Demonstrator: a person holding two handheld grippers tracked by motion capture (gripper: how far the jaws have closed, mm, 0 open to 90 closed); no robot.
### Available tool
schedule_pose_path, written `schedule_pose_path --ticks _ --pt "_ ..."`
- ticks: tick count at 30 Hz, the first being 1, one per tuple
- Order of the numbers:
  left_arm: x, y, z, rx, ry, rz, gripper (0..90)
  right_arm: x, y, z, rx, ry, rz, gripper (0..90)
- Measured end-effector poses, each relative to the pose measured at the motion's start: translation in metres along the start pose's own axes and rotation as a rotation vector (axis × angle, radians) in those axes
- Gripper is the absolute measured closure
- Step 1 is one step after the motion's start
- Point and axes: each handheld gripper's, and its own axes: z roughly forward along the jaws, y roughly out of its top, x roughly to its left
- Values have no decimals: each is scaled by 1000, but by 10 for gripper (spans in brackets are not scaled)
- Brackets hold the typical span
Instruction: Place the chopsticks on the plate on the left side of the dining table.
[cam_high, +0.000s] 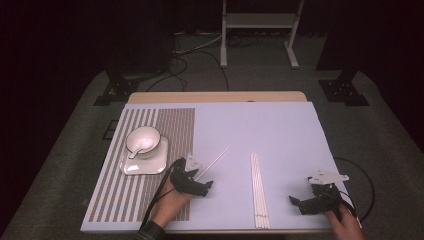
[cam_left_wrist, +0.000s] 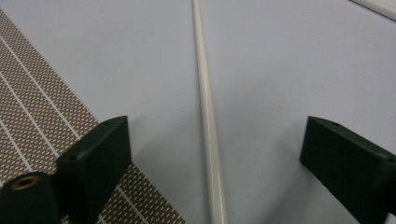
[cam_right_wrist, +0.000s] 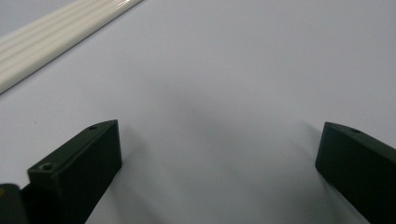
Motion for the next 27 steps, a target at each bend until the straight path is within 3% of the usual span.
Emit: schedule_pose_path --ticks 13,16,24,27 --pt "0 -2 -3 -23 -18 -5 244 0 0 0 0 0 1 0" --pt "1 -3 -6 -35 -9 -22 345 0 0 0 0 0 1 0" --pt "0 -4 -7 -43 -17 -4 481 0 0 0 0 0 1 0" --pt "1 -5 -8 -50 -17 -20 549 0 0 0 0 0 1 0"
